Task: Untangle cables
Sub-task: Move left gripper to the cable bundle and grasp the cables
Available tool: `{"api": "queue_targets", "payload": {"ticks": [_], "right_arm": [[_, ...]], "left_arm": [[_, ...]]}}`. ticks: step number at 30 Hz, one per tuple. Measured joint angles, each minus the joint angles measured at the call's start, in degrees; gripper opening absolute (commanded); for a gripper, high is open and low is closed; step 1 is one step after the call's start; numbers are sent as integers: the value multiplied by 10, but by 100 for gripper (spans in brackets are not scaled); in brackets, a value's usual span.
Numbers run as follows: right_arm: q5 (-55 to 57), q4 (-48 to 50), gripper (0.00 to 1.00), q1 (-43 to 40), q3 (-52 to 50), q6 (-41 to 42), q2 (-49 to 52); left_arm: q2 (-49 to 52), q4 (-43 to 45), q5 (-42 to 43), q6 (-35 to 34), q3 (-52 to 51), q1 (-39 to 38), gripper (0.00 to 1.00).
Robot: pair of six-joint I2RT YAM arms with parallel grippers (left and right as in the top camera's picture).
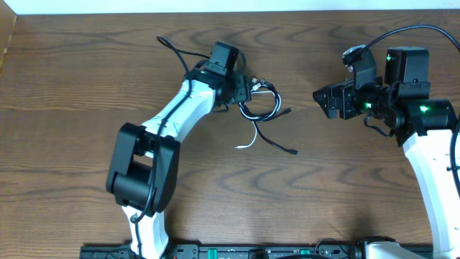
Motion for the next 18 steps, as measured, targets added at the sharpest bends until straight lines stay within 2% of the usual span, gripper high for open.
{"api": "queue_targets", "payload": {"ticks": [3, 18], "right_arm": [[0, 0, 80, 0, 0, 1, 0], [0, -10, 80, 0, 0, 1, 15]], "left_arm": [[19, 4, -15, -15, 0, -9, 48], [53, 25, -69, -29, 0, -11, 43]]}}
